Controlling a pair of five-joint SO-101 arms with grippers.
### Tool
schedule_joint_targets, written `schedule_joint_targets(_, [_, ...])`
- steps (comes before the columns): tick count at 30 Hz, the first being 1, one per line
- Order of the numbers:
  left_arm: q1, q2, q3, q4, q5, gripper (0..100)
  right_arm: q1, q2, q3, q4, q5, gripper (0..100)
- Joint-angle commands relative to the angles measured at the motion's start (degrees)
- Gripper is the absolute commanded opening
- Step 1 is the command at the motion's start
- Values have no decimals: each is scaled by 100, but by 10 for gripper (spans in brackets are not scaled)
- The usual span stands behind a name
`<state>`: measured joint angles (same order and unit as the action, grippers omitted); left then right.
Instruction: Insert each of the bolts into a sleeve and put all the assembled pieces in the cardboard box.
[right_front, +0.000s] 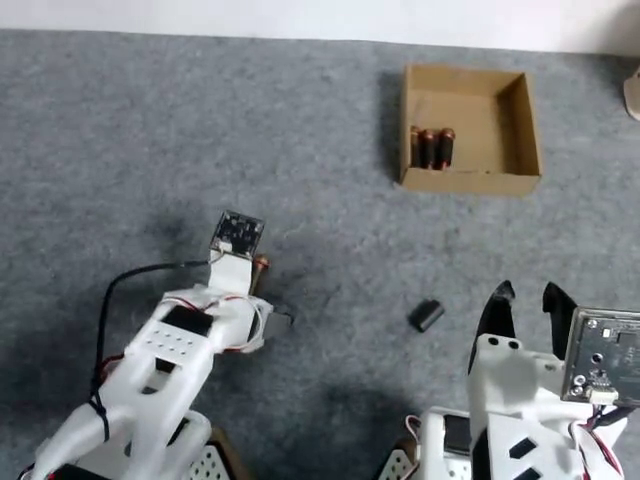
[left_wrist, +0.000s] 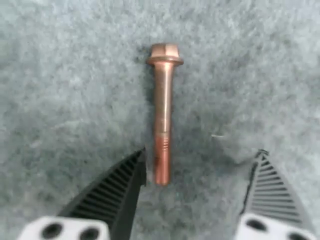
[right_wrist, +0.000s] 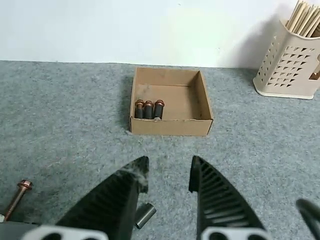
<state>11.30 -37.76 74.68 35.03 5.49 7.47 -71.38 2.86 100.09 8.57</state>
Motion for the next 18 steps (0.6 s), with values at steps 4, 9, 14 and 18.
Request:
schedule_joint_targets(4, [-40,-136,-752,-70,-18,248,40,40,4,48,53,127])
schedule_joint_targets(9, [-40,-136,-963,-62,-44,132,40,31,4,66,53,127])
schedule_joint_targets(14, [-66,-127,-954,-62,-44,184,40,31,4,66,53,127])
schedule_joint_targets(18, [-75,303,-1130,-62,-18,196,40,22,92,66,53,127])
